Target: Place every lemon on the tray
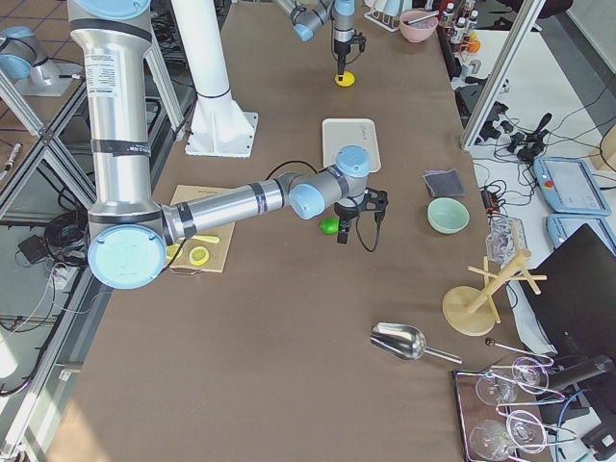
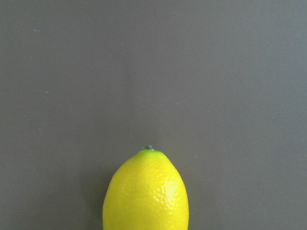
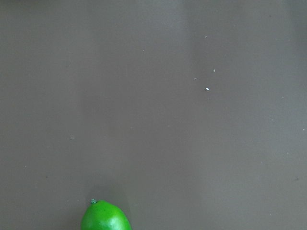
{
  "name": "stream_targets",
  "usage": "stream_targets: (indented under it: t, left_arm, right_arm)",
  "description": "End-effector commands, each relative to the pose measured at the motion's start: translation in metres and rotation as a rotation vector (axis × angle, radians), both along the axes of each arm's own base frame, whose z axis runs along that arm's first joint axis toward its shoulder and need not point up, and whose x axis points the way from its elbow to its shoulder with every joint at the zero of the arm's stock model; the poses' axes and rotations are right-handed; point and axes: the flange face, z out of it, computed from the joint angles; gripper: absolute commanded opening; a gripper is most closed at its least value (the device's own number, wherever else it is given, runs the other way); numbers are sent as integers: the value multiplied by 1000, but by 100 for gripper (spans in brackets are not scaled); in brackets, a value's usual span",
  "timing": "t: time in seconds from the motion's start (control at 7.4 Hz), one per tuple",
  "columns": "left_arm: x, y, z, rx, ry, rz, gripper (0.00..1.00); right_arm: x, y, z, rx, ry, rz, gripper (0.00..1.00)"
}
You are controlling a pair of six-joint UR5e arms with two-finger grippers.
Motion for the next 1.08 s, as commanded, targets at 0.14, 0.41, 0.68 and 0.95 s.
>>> stream_targets:
  t: [0.14,0.41,0.68,0.95]
  left_arm:
    - [5,0,15,37,-28,55,97]
    - [17,-9,26,42,-47,77,97]
    - [30,-21,22,44,-45,83,96]
    - [27,-21,15,45,-27,86,12]
  right_arm:
    - [-2,1,0,-1,0,-4,100]
    - [-2,1,1,-1,2,-3,100]
    - [-2,1,1,5,11,0,100]
    - [-3,1,1,6,10,-1,100]
